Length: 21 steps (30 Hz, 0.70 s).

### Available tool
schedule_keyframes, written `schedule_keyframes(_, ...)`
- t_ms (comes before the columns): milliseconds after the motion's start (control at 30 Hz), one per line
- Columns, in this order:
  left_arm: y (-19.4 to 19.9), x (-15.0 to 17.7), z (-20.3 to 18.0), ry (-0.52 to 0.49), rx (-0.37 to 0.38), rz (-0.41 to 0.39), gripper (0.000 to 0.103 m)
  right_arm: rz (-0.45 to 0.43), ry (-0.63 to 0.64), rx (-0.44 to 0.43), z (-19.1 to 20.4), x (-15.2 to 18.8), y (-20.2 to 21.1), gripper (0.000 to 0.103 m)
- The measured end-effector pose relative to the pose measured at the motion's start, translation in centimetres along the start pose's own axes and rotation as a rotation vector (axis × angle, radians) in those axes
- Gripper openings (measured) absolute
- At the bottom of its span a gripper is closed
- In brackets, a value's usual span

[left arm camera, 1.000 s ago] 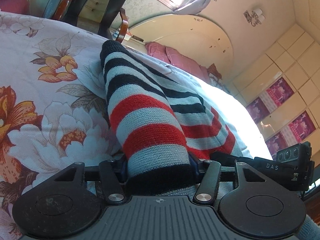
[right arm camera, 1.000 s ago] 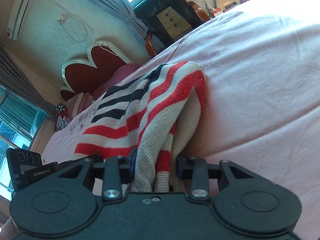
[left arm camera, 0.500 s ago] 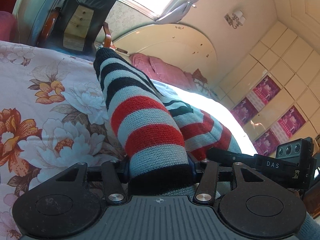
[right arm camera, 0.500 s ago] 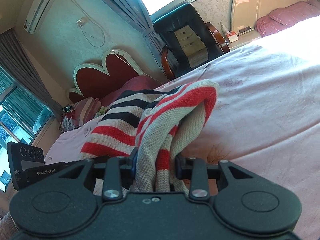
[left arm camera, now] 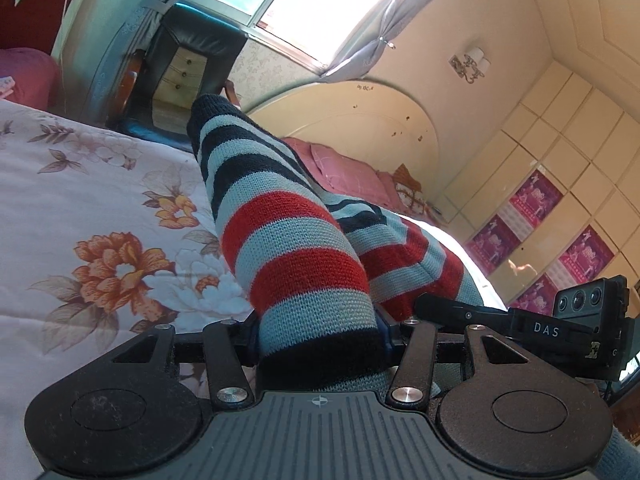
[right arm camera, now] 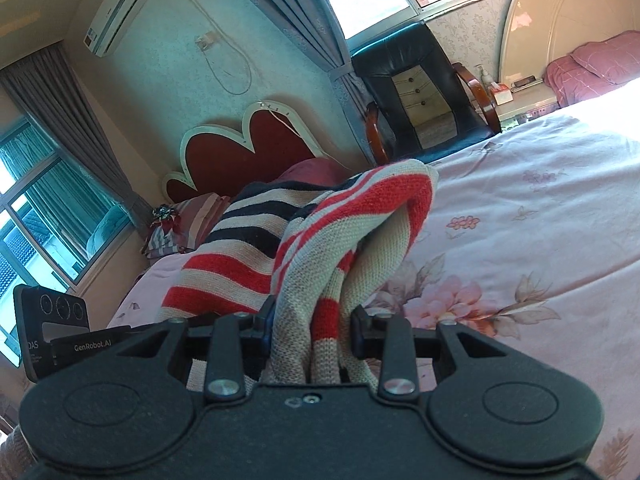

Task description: Fold small clothes

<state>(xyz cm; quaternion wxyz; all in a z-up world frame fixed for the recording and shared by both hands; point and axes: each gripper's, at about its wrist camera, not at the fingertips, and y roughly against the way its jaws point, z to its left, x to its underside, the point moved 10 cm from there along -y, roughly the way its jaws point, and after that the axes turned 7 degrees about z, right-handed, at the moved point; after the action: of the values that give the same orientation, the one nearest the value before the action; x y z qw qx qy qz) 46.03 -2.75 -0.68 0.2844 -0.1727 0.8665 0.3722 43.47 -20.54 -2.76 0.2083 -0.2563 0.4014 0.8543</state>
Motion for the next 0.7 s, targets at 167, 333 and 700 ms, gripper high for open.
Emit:
schedule_keyframes(167, 4.9, 1.2, 3.1, 0.007, -0.017, 0.003, 0.051, 0.029, 0.047, -0.041, 4.5, 1.4, -1.9, 0.033)
schedule_keyframes(333, 9.0, 2.6, 8.2, 0.035, -0.027, 0.001, 0.051, 0.050, 0.072, -0.060, 8.6, 3.5, -5.3, 0.033)
schedule_keyframes(700, 9.1, 7.8, 21.3, 0.133, -0.224, 0.078, 0.067, 0.136, -0.054, -0.009, 9.5, 10.2, -15.8, 0.038)
